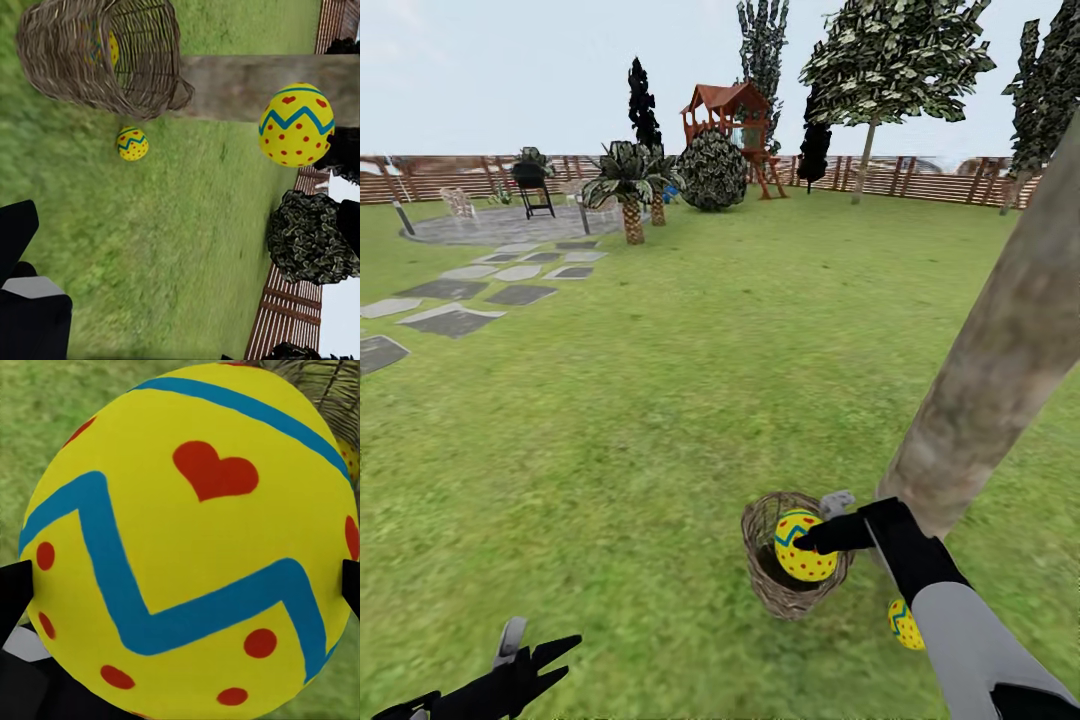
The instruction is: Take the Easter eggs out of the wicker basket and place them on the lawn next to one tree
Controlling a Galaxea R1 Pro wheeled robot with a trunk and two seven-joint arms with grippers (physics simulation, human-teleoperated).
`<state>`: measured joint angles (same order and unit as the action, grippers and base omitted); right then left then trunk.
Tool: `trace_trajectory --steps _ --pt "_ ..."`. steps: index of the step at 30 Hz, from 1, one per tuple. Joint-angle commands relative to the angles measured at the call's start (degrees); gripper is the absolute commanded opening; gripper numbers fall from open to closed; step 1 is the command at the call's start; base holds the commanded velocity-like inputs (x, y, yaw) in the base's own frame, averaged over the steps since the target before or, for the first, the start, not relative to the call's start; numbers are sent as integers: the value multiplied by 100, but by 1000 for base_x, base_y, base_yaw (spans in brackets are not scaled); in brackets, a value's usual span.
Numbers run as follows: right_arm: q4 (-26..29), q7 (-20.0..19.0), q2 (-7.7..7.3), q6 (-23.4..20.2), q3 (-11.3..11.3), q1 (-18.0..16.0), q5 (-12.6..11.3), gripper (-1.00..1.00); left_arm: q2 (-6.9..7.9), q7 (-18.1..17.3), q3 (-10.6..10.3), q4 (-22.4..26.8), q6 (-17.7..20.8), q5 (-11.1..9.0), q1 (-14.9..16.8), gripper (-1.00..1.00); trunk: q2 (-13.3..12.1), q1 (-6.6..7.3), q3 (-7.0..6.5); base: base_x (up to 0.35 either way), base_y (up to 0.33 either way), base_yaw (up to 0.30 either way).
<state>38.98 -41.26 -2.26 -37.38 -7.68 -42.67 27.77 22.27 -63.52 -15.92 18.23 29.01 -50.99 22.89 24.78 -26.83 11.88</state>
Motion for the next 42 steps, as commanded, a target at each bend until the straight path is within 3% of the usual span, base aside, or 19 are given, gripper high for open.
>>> trace_trajectory --steps 1,5,11,27,31,32,33,36,37,39,42 --pt "10 -59 1 -15 -23 -5 54 -100 5 -10 -34 0 52 -51 5 100 -31 20 -7 -29 0 0" --pt "82 -66 -5 -15 -23 -5 46 -100 5 -4 -34 -4 52 -51 5 100 -186 105 -77 -7 0 0" --pt "109 -66 -18 -21 -32 -5 44 -100 5 -3 -34 -4 52 -51 5 100 -186 105 -77 -8 0 0" --pt "74 -62 -55 -20 -38 -5 46 -100 5 -3 -32 -4 52 -51 5 100 -186 105 -77 -322 0 0" --pt "-158 5 -238 -8 -32 1 52 -100 -7 13 -45 -4 52 -51 5 100 -186 105 -77 -318 0 0" --pt "-295 38 -332 14 -32 16 56 -100 -10 122 -49 -1 52 -51 5 100 -186 105 -77 -116 0 0" --pt "-448 69 -554 41 -32 28 52 -100 -32 358 -51 5 52 -51 5 100 -186 105 -77 -24 0 0" --pt "-860 109 -849 63 -32 37 52 -100 -78 452 -56 13 50 -51 5 100 -186 105 -77 -7 0 0" --pt "-1103 194 -990 99 -32 43 52 -100 -96 459 -58 13 45 -51 5 100 -186 105 -77 0 0 0" --pt "-1522 523 -1119 524 -32 62 51 -100 -125 463 -60 15 43 -45 5 100 -186 105 -77 0 0 0" --pt "-1941 1096 -1167 916 -32 69 23 -100 -190 467 -72 30 35 -39 5 100 -186 105 -77 0 0 0"
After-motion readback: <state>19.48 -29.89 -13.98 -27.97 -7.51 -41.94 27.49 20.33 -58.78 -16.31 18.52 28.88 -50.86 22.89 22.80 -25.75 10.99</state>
